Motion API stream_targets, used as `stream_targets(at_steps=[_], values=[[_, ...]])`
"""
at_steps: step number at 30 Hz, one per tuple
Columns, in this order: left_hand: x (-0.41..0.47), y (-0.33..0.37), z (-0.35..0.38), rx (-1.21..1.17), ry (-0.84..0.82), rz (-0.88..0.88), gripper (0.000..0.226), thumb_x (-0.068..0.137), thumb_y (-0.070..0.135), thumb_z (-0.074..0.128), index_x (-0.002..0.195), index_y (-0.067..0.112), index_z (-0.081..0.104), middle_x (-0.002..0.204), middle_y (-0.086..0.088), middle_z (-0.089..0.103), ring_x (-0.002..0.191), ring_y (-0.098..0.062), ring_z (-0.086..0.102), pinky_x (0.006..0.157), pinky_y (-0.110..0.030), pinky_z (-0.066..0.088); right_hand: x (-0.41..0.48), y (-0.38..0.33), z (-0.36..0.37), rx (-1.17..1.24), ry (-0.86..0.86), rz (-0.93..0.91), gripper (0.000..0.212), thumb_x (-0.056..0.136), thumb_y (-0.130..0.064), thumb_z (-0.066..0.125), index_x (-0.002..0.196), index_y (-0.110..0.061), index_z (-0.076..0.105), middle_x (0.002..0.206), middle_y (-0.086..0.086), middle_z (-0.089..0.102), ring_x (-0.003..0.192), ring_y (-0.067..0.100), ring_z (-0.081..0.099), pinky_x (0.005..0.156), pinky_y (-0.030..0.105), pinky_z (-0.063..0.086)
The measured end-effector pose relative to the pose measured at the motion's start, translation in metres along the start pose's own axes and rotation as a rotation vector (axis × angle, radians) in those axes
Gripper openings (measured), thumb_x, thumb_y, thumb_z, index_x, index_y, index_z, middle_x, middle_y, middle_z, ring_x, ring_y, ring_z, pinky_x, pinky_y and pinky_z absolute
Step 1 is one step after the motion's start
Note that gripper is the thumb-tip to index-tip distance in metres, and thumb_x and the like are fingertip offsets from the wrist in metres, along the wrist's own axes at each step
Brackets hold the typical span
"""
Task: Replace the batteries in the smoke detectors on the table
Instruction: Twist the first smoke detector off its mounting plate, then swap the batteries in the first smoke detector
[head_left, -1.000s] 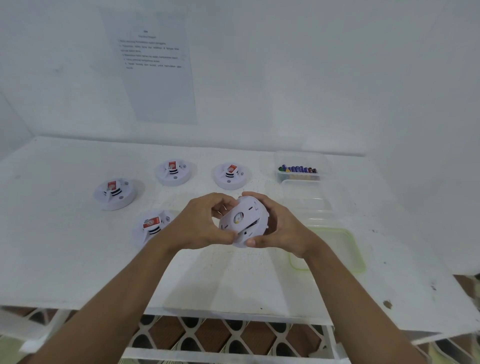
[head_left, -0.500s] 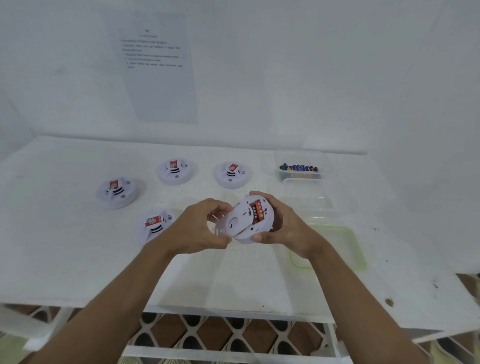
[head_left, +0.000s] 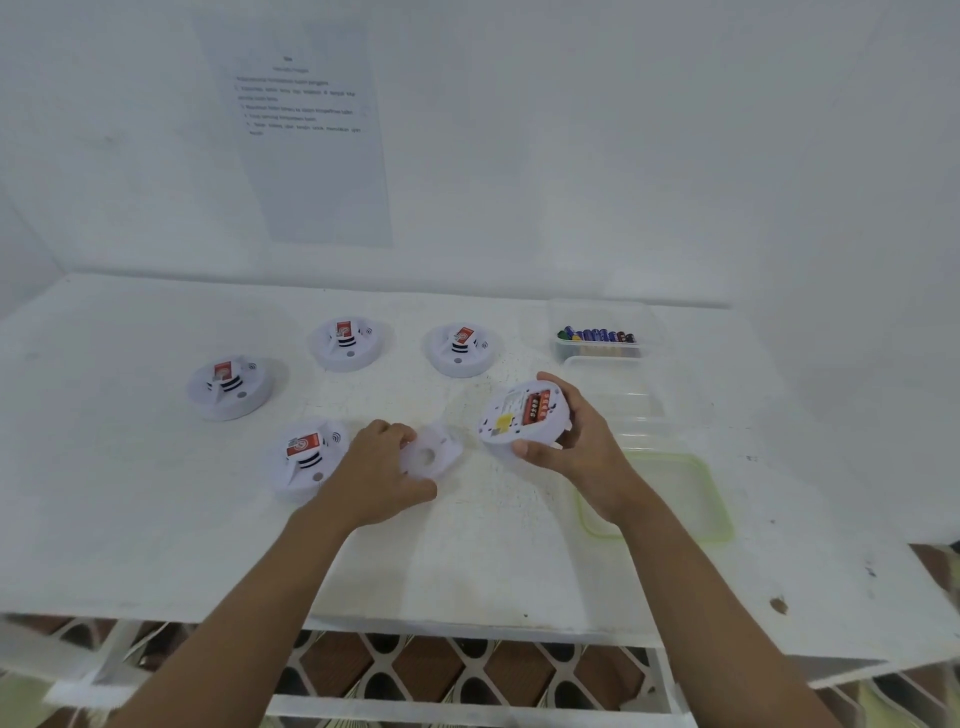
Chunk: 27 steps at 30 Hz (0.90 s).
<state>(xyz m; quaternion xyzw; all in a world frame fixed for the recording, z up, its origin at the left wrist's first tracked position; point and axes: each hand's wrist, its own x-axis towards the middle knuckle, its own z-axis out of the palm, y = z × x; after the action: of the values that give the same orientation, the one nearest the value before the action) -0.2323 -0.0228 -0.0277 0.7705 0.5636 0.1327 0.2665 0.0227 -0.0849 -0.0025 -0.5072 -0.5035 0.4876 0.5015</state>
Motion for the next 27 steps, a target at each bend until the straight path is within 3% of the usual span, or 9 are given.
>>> stream_targets(at_steps=[7, 10, 12, 14, 18, 20, 23, 25, 27], values=[[0.004, 0.002, -0.001, 0.097, -0.065, 0.017, 0.073, 0.083, 0.042, 0.070, 0.145, 0.017, 0.040, 0.136, -0.006, 0.042, 0.128, -0.024, 0.036, 0.101, -0.034, 0.033, -0.001, 0.001, 0.002, 0.000, -0.056, 0.018, 0.080, 0.072, -0.016, 0.087, 0.139, -0.032, 0.047, 0.135, -0.002, 0.061, 0.122, 0.016, 0.062, 0.096, 0.036, 0.057], [0.003, 0.014, -0.006, -0.034, 0.032, 0.141, 0.050, 0.093, 0.035, 0.062, 0.139, 0.020, 0.049, 0.133, -0.003, 0.047, 0.128, -0.021, 0.038, 0.102, -0.030, 0.032, -0.002, -0.001, 0.005, 0.008, -0.103, 0.016, 0.081, 0.072, -0.012, 0.089, 0.141, -0.029, 0.048, 0.134, -0.001, 0.062, 0.122, 0.019, 0.063, 0.095, 0.038, 0.057], [0.003, 0.026, -0.010, -0.221, 0.059, 0.151, 0.032, 0.098, 0.035, 0.054, 0.128, 0.025, 0.057, 0.128, 0.006, 0.054, 0.122, -0.014, 0.048, 0.104, -0.035, 0.041, -0.004, -0.003, 0.007, -0.002, -0.134, 0.009, 0.081, 0.071, -0.013, 0.089, 0.141, -0.029, 0.050, 0.133, -0.001, 0.063, 0.123, 0.022, 0.062, 0.098, 0.045, 0.056], [0.003, 0.040, -0.015, -0.438, -0.014, 0.068, 0.023, 0.101, 0.039, 0.048, 0.117, 0.029, 0.061, 0.117, 0.010, 0.064, 0.110, -0.011, 0.059, 0.097, -0.040, 0.051, -0.005, -0.005, 0.009, -0.048, -0.161, -0.009, 0.083, 0.068, -0.023, 0.089, 0.141, -0.030, 0.051, 0.134, -0.002, 0.063, 0.126, 0.024, 0.060, 0.103, 0.052, 0.052], [-0.001, 0.060, -0.018, -0.761, -0.237, 0.000, 0.028, 0.099, 0.040, 0.052, 0.119, 0.022, 0.058, 0.105, -0.007, 0.072, 0.093, -0.026, 0.067, 0.074, -0.036, 0.055, -0.005, -0.008, 0.010, -0.058, -0.190, -0.015, 0.086, 0.068, -0.030, 0.087, 0.144, -0.030, 0.048, 0.135, 0.000, 0.063, 0.126, 0.027, 0.059, 0.106, 0.057, 0.048], [-0.002, 0.064, -0.016, -0.852, -0.242, 0.017, 0.029, 0.099, 0.036, 0.053, 0.118, 0.016, 0.062, 0.106, -0.011, 0.072, 0.090, -0.030, 0.063, 0.073, -0.037, 0.051, -0.006, -0.008, 0.008, -0.028, -0.186, -0.001, 0.086, 0.071, -0.030, 0.086, 0.147, -0.028, 0.045, 0.136, 0.000, 0.062, 0.127, 0.027, 0.059, 0.106, 0.054, 0.048], [-0.001, 0.068, -0.010, -1.035, -0.195, -0.031, 0.031, 0.101, 0.028, 0.050, 0.116, 0.007, 0.066, 0.115, -0.014, 0.070, 0.105, -0.039, 0.063, 0.091, -0.048, 0.051, -0.007, -0.009, 0.006, -0.013, -0.095, -0.003, 0.075, 0.080, -0.032, 0.080, 0.147, -0.026, 0.046, 0.136, -0.002, 0.063, 0.121, 0.014, 0.062, 0.092, 0.035, 0.057], [-0.001, 0.071, -0.006, -1.147, -0.129, -0.089, 0.031, 0.100, 0.025, 0.052, 0.116, 0.002, 0.065, 0.116, -0.015, 0.070, 0.101, -0.031, 0.065, 0.083, -0.038, 0.055, -0.007, -0.009, 0.009, -0.046, 0.037, -0.010, 0.058, 0.088, -0.035, 0.072, 0.142, -0.026, 0.052, 0.131, -0.004, 0.066, 0.102, 0.006, 0.065, 0.076, 0.025, 0.053], [-0.002, 0.076, -0.002, -1.247, -0.050, -0.180, 0.033, 0.098, 0.023, 0.057, 0.119, -0.001, 0.060, 0.117, -0.014, 0.070, 0.098, -0.025, 0.069, 0.074, -0.030, 0.056, -0.005, -0.006, 0.013, -0.024, 0.147, 0.002, 0.039, 0.097, -0.033, 0.065, 0.134, -0.024, 0.058, 0.123, -0.001, 0.069, 0.092, 0.008, 0.068, 0.072, 0.027, 0.050]])
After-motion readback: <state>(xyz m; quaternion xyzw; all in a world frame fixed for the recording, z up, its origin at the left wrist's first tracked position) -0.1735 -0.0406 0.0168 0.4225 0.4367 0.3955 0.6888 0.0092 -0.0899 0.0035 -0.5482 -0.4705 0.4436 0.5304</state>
